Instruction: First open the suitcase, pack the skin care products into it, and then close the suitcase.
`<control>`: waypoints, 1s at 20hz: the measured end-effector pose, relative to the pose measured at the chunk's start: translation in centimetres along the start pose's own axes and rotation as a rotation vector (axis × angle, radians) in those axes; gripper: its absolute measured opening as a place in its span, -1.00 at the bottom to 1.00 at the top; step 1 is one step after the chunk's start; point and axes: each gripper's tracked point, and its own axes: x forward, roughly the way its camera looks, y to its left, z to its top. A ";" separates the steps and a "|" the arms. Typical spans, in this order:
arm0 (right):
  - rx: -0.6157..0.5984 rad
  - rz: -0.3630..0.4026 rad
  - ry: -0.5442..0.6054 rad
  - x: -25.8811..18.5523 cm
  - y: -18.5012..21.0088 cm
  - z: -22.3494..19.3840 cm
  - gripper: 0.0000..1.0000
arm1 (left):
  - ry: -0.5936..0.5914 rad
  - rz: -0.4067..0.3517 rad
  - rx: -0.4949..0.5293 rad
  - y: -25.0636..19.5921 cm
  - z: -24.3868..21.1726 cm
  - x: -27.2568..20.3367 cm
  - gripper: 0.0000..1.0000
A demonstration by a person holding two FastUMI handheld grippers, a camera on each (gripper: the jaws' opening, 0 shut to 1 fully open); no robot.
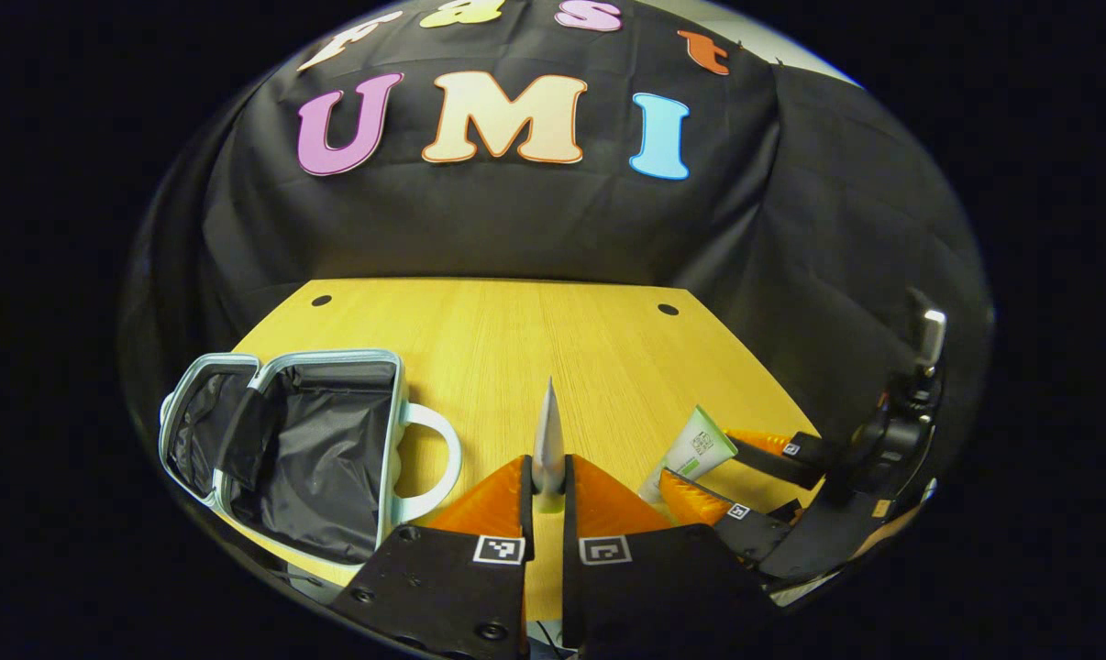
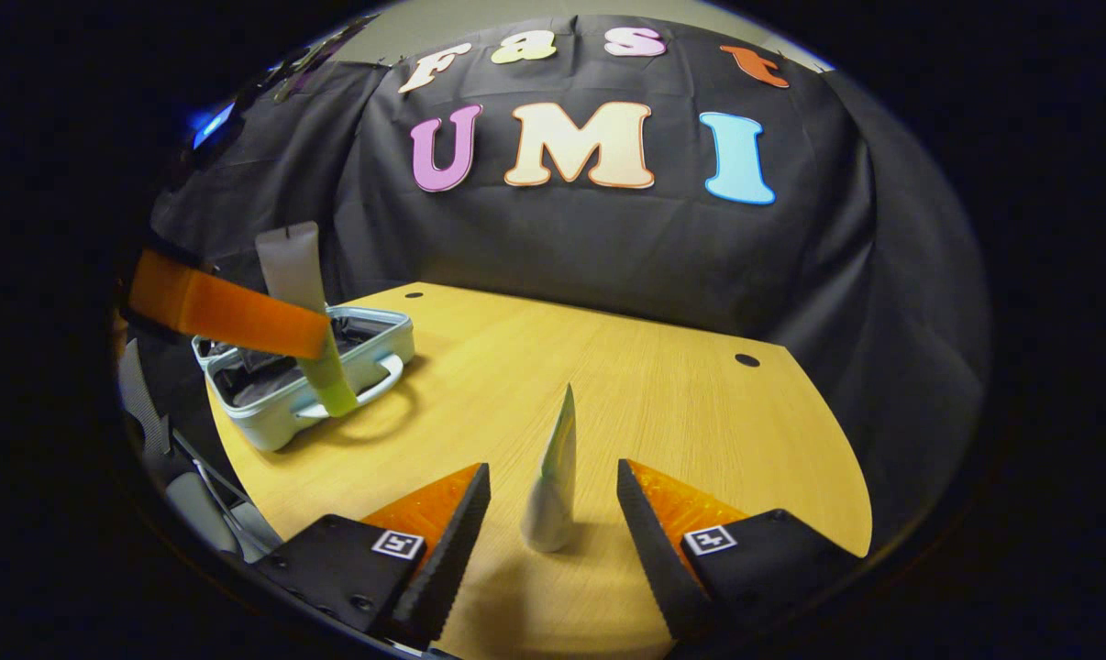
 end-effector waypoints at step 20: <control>0.159 0.118 0.148 1.5 4.9 2.7 -0.59 | 0.157 0.241 -0.057 14.6 -2.4 -3.9 -0.86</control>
